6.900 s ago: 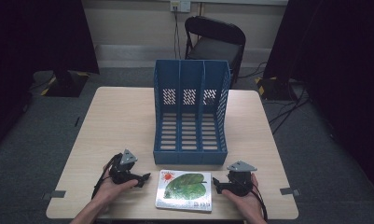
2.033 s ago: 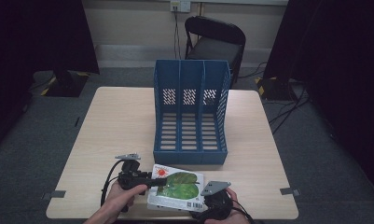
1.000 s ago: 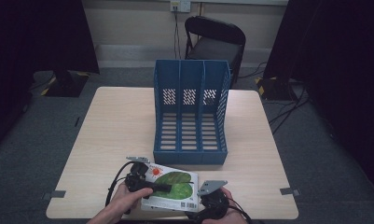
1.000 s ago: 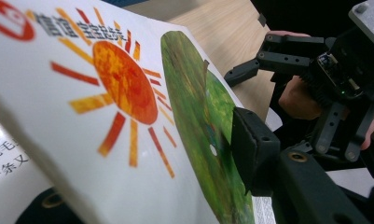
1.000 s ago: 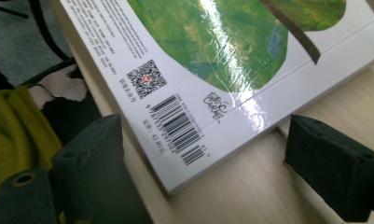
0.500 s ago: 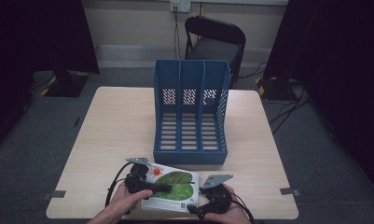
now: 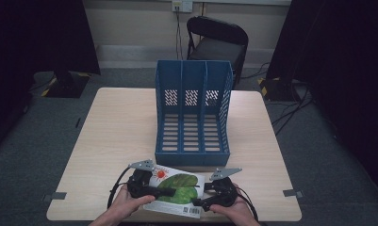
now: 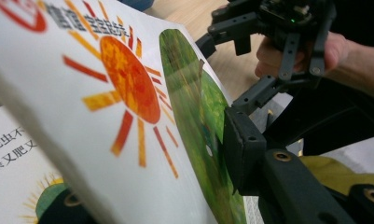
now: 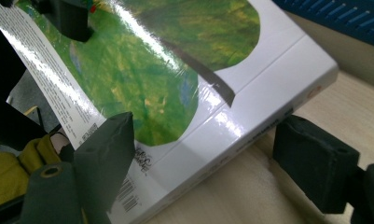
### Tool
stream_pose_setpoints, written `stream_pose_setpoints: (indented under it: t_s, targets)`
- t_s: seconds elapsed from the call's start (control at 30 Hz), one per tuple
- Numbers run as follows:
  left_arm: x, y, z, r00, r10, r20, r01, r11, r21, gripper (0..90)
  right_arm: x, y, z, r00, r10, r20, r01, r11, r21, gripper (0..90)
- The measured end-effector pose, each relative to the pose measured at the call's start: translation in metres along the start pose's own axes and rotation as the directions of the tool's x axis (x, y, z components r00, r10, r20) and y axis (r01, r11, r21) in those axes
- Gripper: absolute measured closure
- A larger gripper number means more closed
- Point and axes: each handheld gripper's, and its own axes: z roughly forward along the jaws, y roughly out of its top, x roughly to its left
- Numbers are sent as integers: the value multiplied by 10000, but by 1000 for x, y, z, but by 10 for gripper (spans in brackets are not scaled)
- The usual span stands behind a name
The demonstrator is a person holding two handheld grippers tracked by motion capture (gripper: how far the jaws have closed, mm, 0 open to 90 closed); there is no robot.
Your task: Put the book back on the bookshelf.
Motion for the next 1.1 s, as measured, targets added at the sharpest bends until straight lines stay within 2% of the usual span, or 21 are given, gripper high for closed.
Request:
stream_pose_setpoints:
  t_s: [0.17, 0.23, 0.4, 0.43, 0.6, 0.63, 0.93, 1.1]
  targets:
    - [-4, 1, 0, 9989, 470, 69, -470, 9989, -50, 720, -2, 1, -2, 9996, 97, -265, -98, 9999, -55, 219]
    - [-6, 1, -1, 9975, 686, 148, -685, 9976, -64, 723, -4, 1, -5, 9985, 209, -500, -219, 9996, -193, 255]
    - [-8, 0, -3, 9949, 944, 363, -946, 9955, 59, 737, -5, 2, -10, 9972, 160, -734, -193, 9988, -447, 318]
    - [-9, 0, -3, 9941, 1011, 383, -1015, 9948, 82, 743, -6, 2, -13, 9967, 150, -800, -202, 9978, -638, 343]
    - [-8, 0, -3, 9935, 1088, 339, -1088, 9941, -10, 759, -5, 3, -20, 9971, 64, -754, -143, 9945, -1040, 401]
    - [-8, 0, -4, 9930, 1146, 278, -1145, 9934, -44, 765, -5, 3, -22, 9980, 11, -630, -86, 9928, -1194, 416]
    - [-6, 0, -3, 9934, 1151, 15, -1151, 9933, 91, 769, -4, 4, -38, 9960, -243, -863, 72, 9811, -1935, 482]
    - [-5, -1, -4, 9919, 1261, -128, -1259, 9920, 118, 750, -1, 4, -44, 9942, -544, -930, 345, 9785, -2035, 491]
